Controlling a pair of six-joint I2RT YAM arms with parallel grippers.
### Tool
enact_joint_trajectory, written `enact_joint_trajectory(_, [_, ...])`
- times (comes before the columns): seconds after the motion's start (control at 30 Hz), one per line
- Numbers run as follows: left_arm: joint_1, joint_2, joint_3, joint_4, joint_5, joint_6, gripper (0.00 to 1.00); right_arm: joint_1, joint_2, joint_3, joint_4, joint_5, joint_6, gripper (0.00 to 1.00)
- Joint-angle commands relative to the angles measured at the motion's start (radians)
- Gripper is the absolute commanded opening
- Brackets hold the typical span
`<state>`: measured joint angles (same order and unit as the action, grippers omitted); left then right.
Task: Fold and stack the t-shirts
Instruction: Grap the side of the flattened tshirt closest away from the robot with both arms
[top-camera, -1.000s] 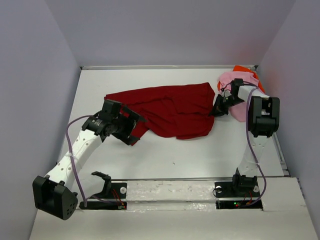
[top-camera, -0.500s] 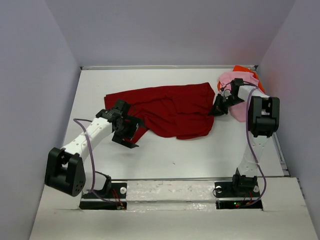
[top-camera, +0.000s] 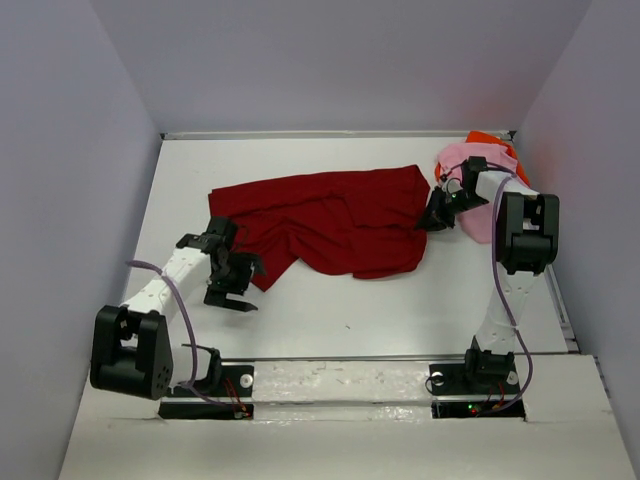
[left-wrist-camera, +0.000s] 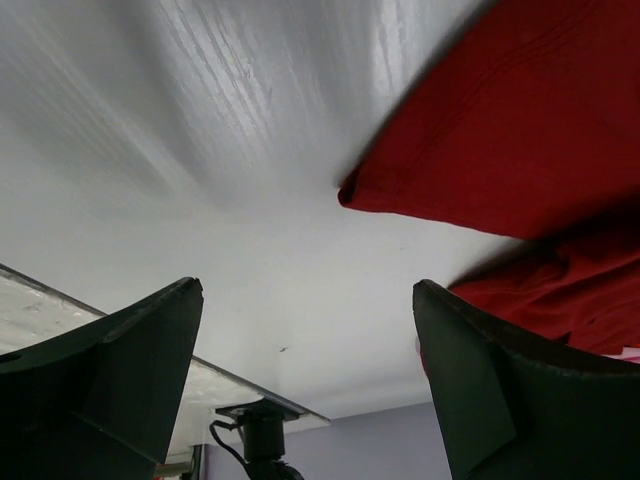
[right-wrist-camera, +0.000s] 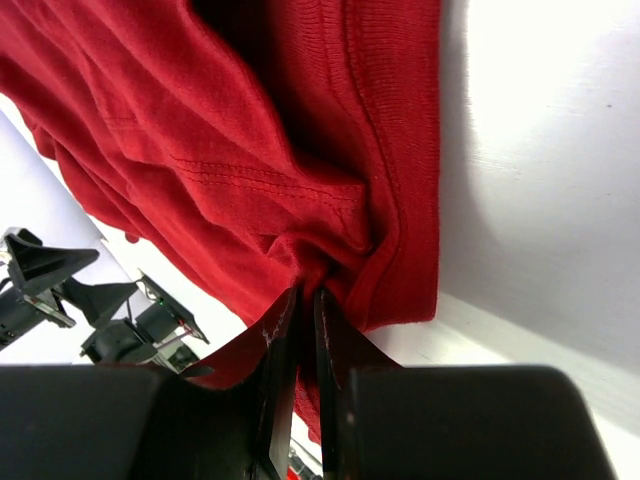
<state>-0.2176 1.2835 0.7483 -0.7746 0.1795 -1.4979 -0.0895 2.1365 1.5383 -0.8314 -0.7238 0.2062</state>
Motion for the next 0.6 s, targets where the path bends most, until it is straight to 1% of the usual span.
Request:
enact_joint_trajectory(0.0, [0.018, -0.052, 0.0, -0.002, -0.04, -0.021, 0.95, 0.002, 0.014, 0.039, 0.021, -0.042, 0.002, 0.16])
enact_joint_trajectory(0.13, [0.024, -0.075, -0.101, 0.15, 0.008, -0.035, 0.95, 0.002, 0.014, 0.043, 0.021, -0.043, 0.004, 0.16])
enact_joint_trajectory(0.23, [0.023, -0.085, -0.145, 0.21, 0.017, -0.051, 0.95, 0.002, 0.011, 0.043, 0.021, -0.045, 0.004, 0.16])
enact_joint_trajectory(0.3, [0.024, -0.098, -0.202, 0.267, 0.034, -0.056, 0.95, 0.002, 0.01, 0.043, 0.021, -0.045, 0.002, 0.16])
enact_joint_trajectory(0.37, [0.023, -0.145, -0.274, 0.422, 0.061, -0.074, 0.95, 0.002, 0.011, 0.043, 0.021, -0.048, 0.002, 0.16])
enact_joint_trajectory(0.47, [0.024, -0.2, -0.357, 0.484, 0.068, -0.094, 0.96, 0.002, 0.011, 0.043, 0.021, -0.049, 0.004, 0.16])
enact_joint_trajectory(0.5, [0.024, -0.243, -0.375, 0.542, 0.067, -0.094, 0.96, 0.002, 0.01, 0.043, 0.02, -0.049, 0.002, 0.16])
enact_joint_trajectory(0.57, [0.024, -0.294, -0.432, 0.598, 0.057, -0.108, 0.97, 0.002, 0.01, 0.04, 0.02, -0.051, 0.001, 0.16])
